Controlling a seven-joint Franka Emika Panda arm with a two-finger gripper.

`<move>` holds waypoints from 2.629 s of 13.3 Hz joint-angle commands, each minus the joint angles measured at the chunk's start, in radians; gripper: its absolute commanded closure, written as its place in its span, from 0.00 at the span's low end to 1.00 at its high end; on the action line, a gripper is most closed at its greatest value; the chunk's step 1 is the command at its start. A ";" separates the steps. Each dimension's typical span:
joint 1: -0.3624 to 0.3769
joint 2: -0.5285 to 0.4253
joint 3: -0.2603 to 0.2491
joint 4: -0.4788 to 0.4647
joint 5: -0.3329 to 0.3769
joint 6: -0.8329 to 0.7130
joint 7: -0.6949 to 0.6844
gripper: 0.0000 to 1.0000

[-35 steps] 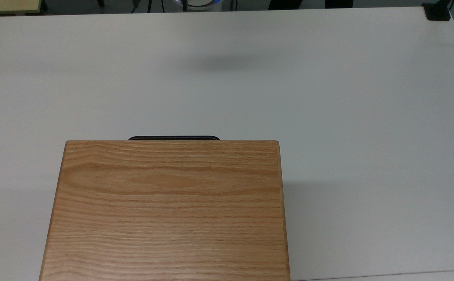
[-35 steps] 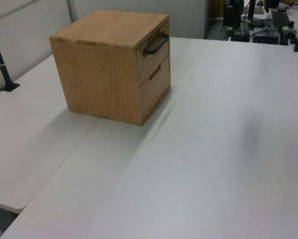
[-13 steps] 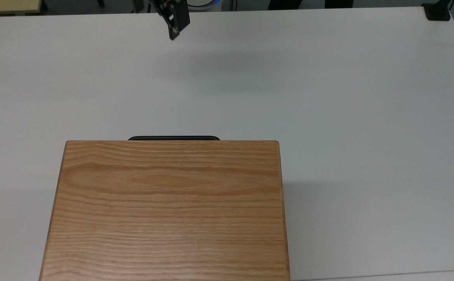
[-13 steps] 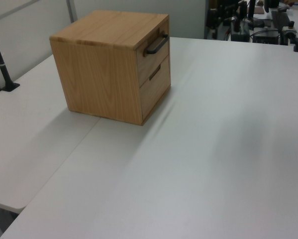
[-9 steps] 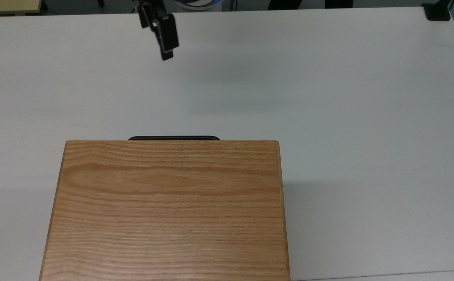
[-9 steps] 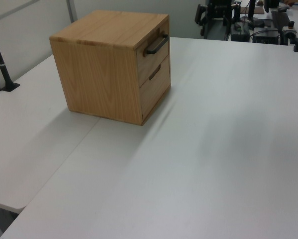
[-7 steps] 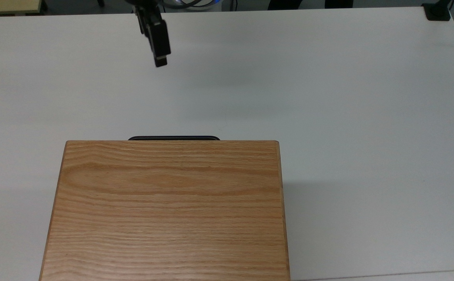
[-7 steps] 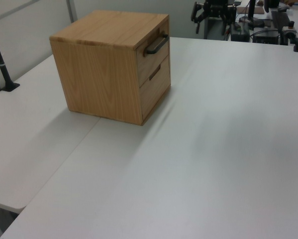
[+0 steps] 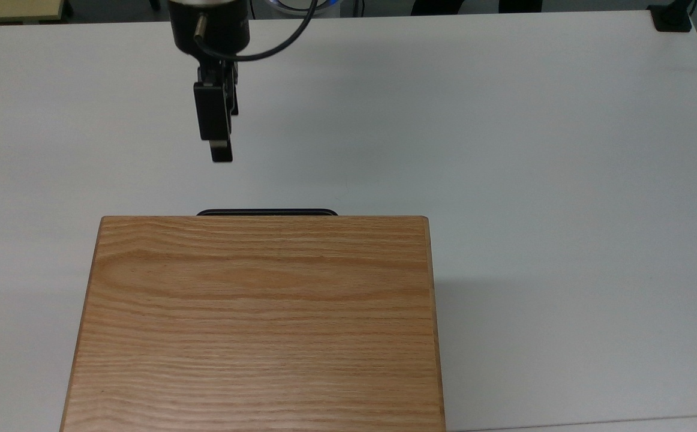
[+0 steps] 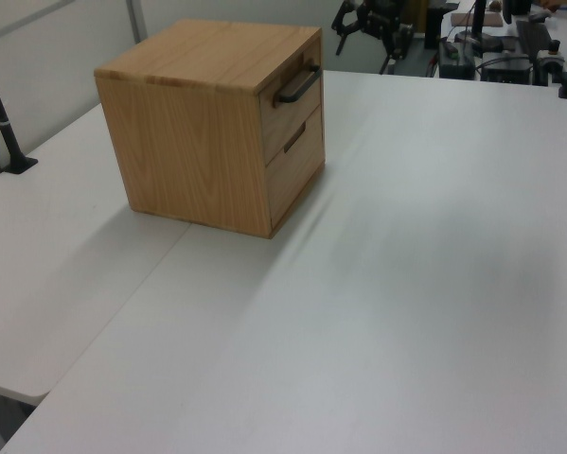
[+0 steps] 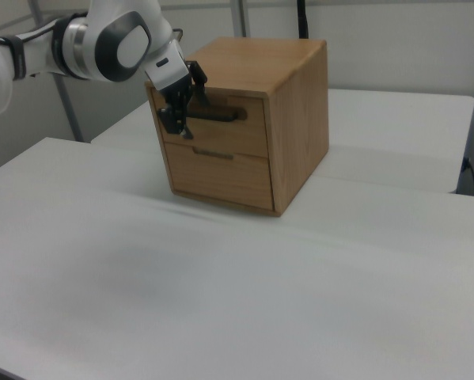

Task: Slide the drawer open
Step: 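Lower the open gripper down to the black bar handle of the upper drawer, then close the gripper around the black drawer handle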

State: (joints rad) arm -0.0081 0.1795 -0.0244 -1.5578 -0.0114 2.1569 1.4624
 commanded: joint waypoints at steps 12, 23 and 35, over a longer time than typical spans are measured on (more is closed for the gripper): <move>0.043 -0.022 0.011 -0.294 0.131 0.702 0.030 0.00; 0.039 0.044 0.044 -0.245 0.117 0.705 0.015 0.53; 0.031 0.060 0.044 -0.225 0.120 0.707 0.015 0.77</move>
State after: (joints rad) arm 0.0242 0.2412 0.0219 -1.7897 0.0980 2.8592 1.4809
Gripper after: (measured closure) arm 0.767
